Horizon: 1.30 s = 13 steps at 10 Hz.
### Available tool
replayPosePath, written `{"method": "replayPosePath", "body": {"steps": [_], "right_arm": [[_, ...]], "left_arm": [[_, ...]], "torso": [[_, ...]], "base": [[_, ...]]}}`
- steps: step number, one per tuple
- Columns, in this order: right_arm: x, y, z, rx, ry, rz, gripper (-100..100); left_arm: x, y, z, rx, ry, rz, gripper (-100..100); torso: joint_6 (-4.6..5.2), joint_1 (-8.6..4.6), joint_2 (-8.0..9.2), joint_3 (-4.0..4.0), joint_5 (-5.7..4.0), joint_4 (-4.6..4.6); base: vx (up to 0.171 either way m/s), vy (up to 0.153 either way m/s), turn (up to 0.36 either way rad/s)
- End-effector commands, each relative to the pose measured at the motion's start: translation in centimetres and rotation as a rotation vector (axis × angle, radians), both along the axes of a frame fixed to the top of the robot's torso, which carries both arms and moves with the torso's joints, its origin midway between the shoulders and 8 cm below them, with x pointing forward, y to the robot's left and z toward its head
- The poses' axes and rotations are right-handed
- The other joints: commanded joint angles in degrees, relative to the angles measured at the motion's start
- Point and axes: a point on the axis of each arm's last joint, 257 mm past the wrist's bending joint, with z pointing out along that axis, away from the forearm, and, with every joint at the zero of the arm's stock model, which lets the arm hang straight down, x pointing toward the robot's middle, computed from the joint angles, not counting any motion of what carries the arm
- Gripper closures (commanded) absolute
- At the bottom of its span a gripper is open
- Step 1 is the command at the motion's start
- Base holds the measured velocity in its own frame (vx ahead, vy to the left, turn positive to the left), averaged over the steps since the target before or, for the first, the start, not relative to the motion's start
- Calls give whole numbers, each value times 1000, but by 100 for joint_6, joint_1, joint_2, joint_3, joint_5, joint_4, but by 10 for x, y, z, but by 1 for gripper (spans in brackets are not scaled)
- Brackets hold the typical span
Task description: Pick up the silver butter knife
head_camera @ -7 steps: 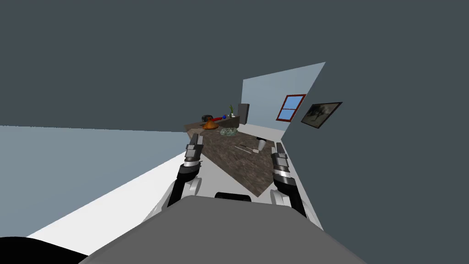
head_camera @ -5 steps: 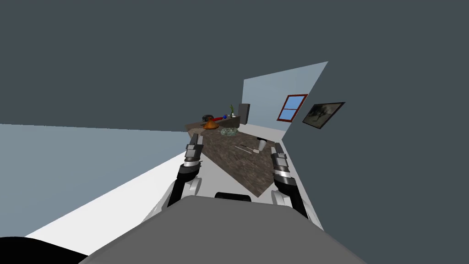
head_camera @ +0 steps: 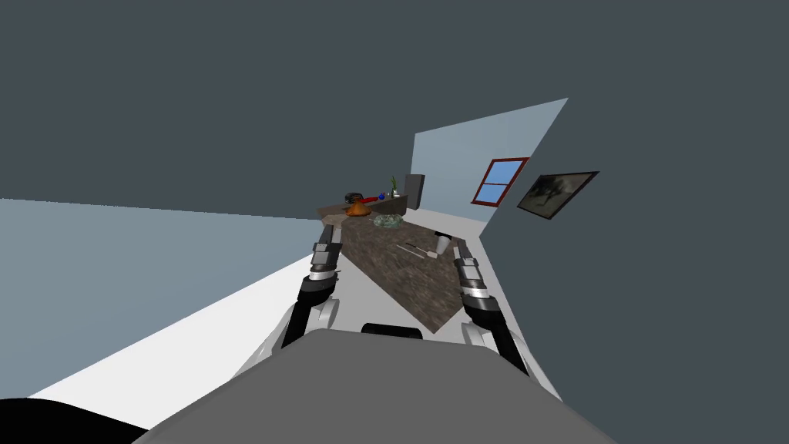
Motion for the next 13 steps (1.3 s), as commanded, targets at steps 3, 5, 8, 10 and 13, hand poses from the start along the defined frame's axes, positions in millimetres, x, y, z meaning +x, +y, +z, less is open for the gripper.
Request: {"method": "replayPosePath", "body": {"steps": [3, 5, 8, 10, 13], "right_arm": [[2, 8, -6, -81, 15, 36, -100], [3, 13, -14, -148, 30, 61, -100], [3, 17, -21, -205, 44, 84, -100], [4, 19, -33, -276, 65, 104, -100], [3, 21, -42, -345, 84, 129, -100]], "left_arm": [[0, 0, 0, 0, 0, 0, 0], [0, 0, 0, 0, 0, 0, 0], [0, 0, 0, 0, 0, 0, 0], [0, 0, 0, 0, 0, 0, 0], [0, 0, 0, 0, 0, 0, 0]], "torso": [[-2, 1, 0, 0, 0, 0], [-2, 1, -3, -2, 1, -1], [-2, 5, -1, -1, 1, 0], [-2, 6, -6, -4, 1, -1], [-1, 6, -8, -5, 1, -2]], "base": [[-19, -27, 100], [-18, -33, 132], [-18, -20, 85], [-8, -20, 165], [-5, -17, 89]]}}
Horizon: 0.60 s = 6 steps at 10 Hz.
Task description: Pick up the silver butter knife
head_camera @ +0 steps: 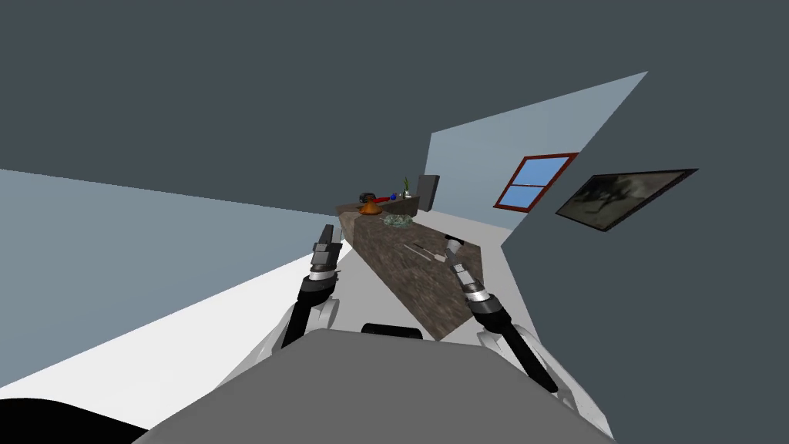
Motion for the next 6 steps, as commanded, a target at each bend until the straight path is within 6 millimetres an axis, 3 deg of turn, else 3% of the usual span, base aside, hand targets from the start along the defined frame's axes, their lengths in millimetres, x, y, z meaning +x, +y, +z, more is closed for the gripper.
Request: {"method": "replayPosePath", "body": {"steps": [1, 6], "right_arm": [[-1, 0, -10, -52, 17, 13, -100], [-2, -3, -31, -165, 55, 41, -100]], "left_arm": [[0, 0, 0, 0, 0, 0, 0], [0, 0, 0, 0, 0, 0, 0]], "torso": [[0, 0, 0, 0, 0, 0], [-2, 4, -7, -4, 1, -2]], "base": [[2, -7, 110], [10, -5, 102]]}}
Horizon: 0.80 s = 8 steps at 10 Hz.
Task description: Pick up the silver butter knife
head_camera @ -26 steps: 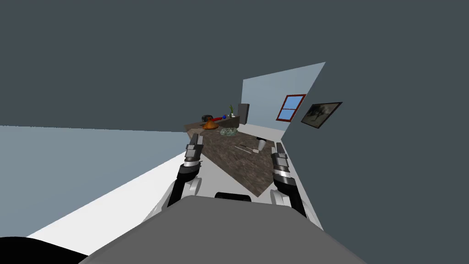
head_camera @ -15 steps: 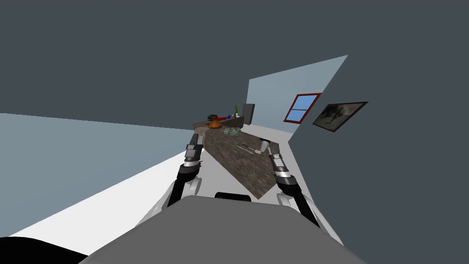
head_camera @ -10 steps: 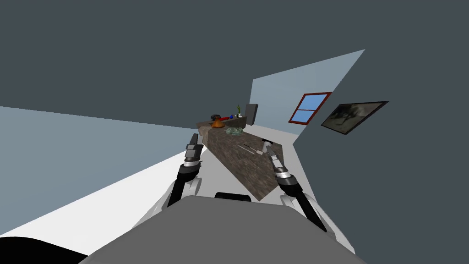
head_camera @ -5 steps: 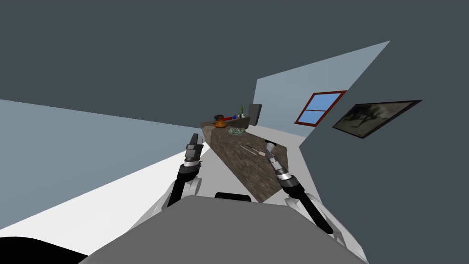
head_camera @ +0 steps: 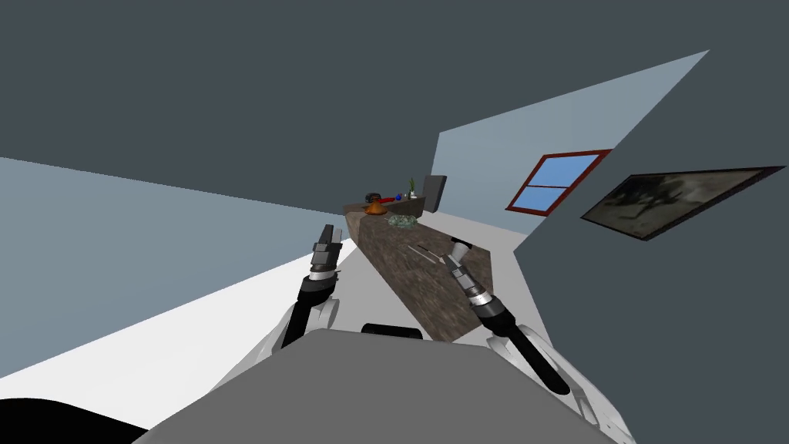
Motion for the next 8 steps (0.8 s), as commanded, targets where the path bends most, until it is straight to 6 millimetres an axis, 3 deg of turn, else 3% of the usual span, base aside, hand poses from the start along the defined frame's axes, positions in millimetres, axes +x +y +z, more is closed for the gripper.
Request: {"method": "replayPosePath", "body": {"steps": [1, 8], "right_arm": [[-2, -3, -12, -55, 22, 9, -100], [-10, -18, -51, -229, 97, 42, -100]], "left_arm": [[0, 0, 0, 0, 0, 0, 0], [0, 0, 0, 0, 0, 0, 0]], "torso": [[0, 0, 0, 0, 0, 0], [-2, 6, -11, -6, 1, -2]], "base": [[22, 3, 140], [32, 5, 99]]}}
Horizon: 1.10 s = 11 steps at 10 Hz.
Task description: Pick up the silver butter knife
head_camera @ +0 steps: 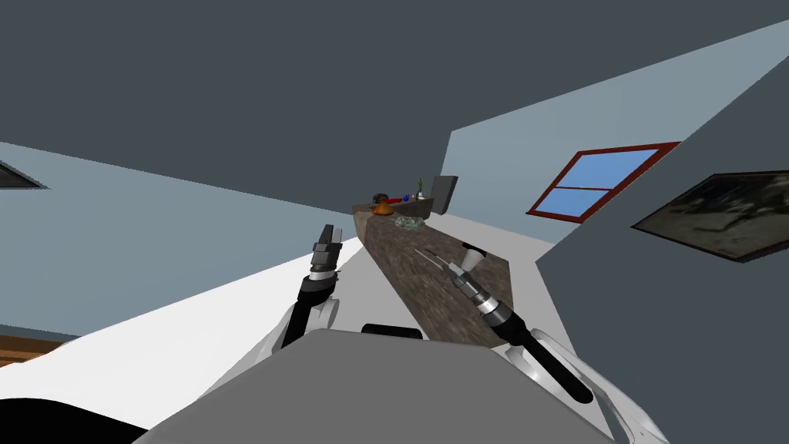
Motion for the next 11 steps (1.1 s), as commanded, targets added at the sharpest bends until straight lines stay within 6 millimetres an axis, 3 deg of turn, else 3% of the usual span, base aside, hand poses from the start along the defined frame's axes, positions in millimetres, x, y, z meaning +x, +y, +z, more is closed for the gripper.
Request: {"method": "replayPosePath", "body": {"steps": [1, 4, 6, 9, 11], "right_arm": [[-4, -7, -15, -60, 30, 7, -100], [-9, -16, -29, -122, 60, 19, -100], [-20, -34, -57, -218, 118, 25, -100], [-27, -46, -70, -289, 151, 41, -100], [-42, -69, -96, -382, 213, 48, -100]], "left_arm": [[0, 0, 0, 0, 0, 0, 0], [0, 0, 0, 0, 0, 0, 0], [0, 0, 0, 0, 0, 0, 0], [0, 0, 0, 0, 0, 0, 0], [0, 0, 0, 0, 0, 0, 0]], "torso": [[0, 0, 0, 0, 0, 0], [-2, 6, -7, -4, 1, -1], [-2, 8, -8, -4, 2, -2], [-2, 10, -15, -9, 2, -3], [-2, 8, -14, -8, 2, -3]], "base": [[44, 15, 123], [53, 17, 82], [82, 33, 149], [71, 22, 87], [98, 32, 146]]}}
